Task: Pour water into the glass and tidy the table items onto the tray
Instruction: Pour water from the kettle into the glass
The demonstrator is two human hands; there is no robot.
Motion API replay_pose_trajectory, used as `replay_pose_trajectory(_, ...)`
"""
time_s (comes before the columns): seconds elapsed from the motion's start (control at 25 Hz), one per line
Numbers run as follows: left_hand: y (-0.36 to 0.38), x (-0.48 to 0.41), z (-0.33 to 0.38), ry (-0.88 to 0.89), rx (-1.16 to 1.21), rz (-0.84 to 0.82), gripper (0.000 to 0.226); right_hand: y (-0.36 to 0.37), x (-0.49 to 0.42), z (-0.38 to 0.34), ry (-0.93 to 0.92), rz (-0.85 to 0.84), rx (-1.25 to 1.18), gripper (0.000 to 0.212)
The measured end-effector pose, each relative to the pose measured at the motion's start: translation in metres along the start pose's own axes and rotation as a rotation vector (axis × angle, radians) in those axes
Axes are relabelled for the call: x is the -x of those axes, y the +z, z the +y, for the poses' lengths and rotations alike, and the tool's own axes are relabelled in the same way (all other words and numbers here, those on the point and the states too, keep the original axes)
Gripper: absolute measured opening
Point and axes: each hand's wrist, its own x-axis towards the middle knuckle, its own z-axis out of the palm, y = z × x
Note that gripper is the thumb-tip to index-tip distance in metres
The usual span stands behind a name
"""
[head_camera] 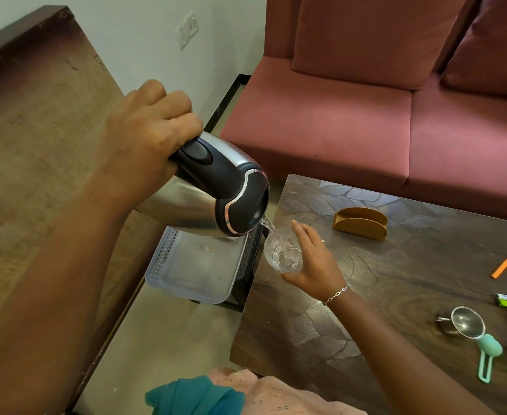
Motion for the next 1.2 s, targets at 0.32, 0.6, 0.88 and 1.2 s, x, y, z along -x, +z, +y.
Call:
replay_pose_trajectory(0.32,-0.0039,0.0007,-0.002,0.025,0.004,0.04,0.012,0.0009,0.0022,-0.0019,0.004,-0.002,-0.021,0.1)
replay_pose_trajectory(0.6,-0.0034,0.0039,-0.0015,0.021,0.0,0.057,0.012,0.0042,0.0029,-0.0011,0.016,-0.006,-0.015,0.101)
replay_pose_trajectory(0.88,-0.0057,0.0038,-0.0017,0.033,-0.006,0.066,0.01,0.0051,0.0022,-0.0021,0.011,-0.027,-0.013,0.103)
replay_pose_trajectory(1.2,-0.01,0.0007,-0.0033,0.082,-0.044,0.087,0.008,0.0065,0.0003,-0.0023,0.005,-0.021,-0.001,0.102)
